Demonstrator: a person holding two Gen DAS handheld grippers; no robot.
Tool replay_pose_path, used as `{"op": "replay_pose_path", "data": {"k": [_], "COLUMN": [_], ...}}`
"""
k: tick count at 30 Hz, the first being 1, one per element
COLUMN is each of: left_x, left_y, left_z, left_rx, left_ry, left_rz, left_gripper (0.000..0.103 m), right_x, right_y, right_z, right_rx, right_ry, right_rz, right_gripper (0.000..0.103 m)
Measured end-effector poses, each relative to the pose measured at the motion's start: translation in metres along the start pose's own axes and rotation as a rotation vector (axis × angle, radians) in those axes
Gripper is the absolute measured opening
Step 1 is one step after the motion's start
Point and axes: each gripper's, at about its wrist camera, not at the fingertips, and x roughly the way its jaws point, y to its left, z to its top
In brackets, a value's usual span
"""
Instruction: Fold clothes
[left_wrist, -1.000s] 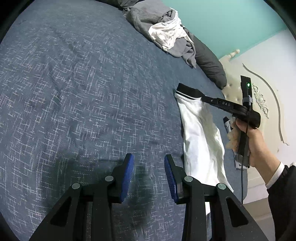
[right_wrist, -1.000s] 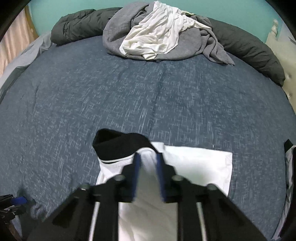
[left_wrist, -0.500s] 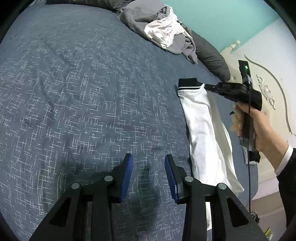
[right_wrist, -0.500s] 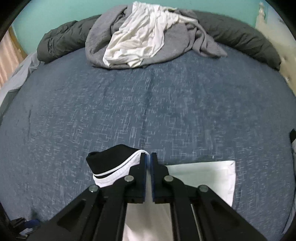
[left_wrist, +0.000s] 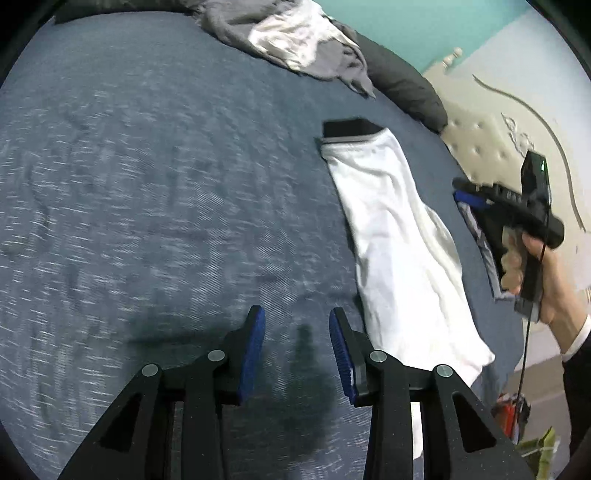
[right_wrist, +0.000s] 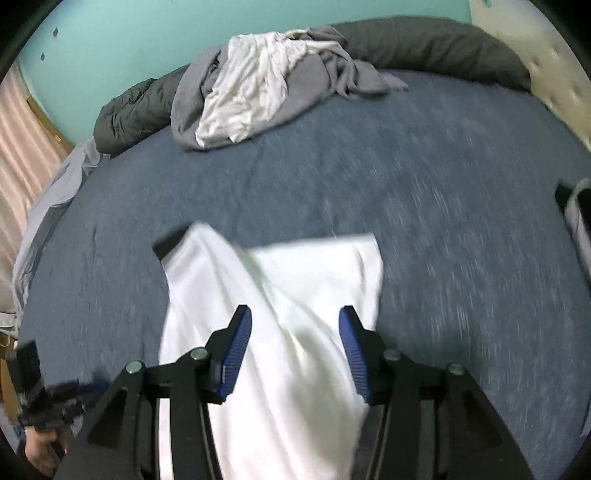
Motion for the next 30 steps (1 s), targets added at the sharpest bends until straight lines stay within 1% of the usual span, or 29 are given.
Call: {"op": "replay_pose_path", "data": {"k": [3, 6, 7, 9, 11, 13, 14, 15, 16, 17, 18, 21, 23, 25, 28, 30], "left_x": [0.007, 0.013, 0.015, 0.019, 0.023, 0.026, 0.026, 0.027, 0.027, 0.027, 0.026, 0.024, 0.023, 0.023, 0.022, 0.021], "left_y": [-0.011, -0.019, -0.021, -0.025, -0.028, -0.030, -0.031, -0.031, -0.032, -0.033, -0.032, -0.030, -0.029, -0.029, -0.028, -0.027], "left_z": [-0.004, -0.007, -0.008, -0.010, -0.013, -0.016, -0.018, -0.019, -0.020, -0.021, -0.021, -0.021, -0.021, -0.023, -0.024, -0.024], "left_rx": [0.020, 0.042, 0.047, 0.058, 0.069, 0.081, 0.086, 0.090, 0.094, 0.099, 0.099, 0.095, 0.093, 0.096, 0.098, 0.096], "left_ry": [0.010, 0.018, 0.022, 0.032, 0.043, 0.055, 0.058, 0.059, 0.061, 0.063, 0.062, 0.058, 0.056, 0.059, 0.061, 0.061], "left_rz": [-0.004, 0.002, 0.003, 0.008, 0.011, 0.013, 0.014, 0.016, 0.017, 0.018, 0.020, 0.024, 0.024, 0.023, 0.023, 0.022], "left_gripper": [0.039, 0.039, 0.039, 0.039, 0.039, 0.039, 0.039, 0.039, 0.039, 0.039, 0.039, 0.039, 0.039, 0.039, 0.039, 0.039], "right_x": [0.001, 0.001, 0.003, 0.012, 0.023, 0.032, 0.037, 0.041, 0.044, 0.045, 0.043, 0.034, 0.030, 0.032, 0.040, 0.050], "right_y": [-0.025, -0.031, -0.031, -0.024, -0.016, -0.010, -0.008, -0.008, -0.009, -0.010, -0.012, -0.021, -0.032, -0.041, -0.051, -0.049], "right_z": [-0.014, -0.013, -0.010, -0.005, 0.001, 0.000, 0.000, -0.001, -0.002, -0.002, -0.002, 0.001, 0.005, 0.010, 0.016, 0.017], "right_rx": [0.046, 0.050, 0.042, 0.001, -0.050, -0.088, -0.099, -0.103, -0.102, -0.099, -0.087, -0.033, 0.019, 0.053, 0.089, 0.065], "right_ry": [-0.005, -0.048, -0.048, -0.021, 0.015, 0.046, 0.060, 0.070, 0.075, 0.074, 0.060, 0.001, -0.022, -0.018, 0.004, 0.037], "right_rz": [0.008, 0.054, 0.054, 0.049, 0.041, 0.038, 0.034, 0.031, 0.032, 0.030, 0.026, 0.019, -0.014, -0.051, -0.082, -0.094], "right_gripper": [0.050, 0.050, 0.050, 0.049, 0.045, 0.034, 0.031, 0.022, 0.011, 0.006, 0.005, 0.003, 0.003, 0.003, 0.003, 0.003]}}
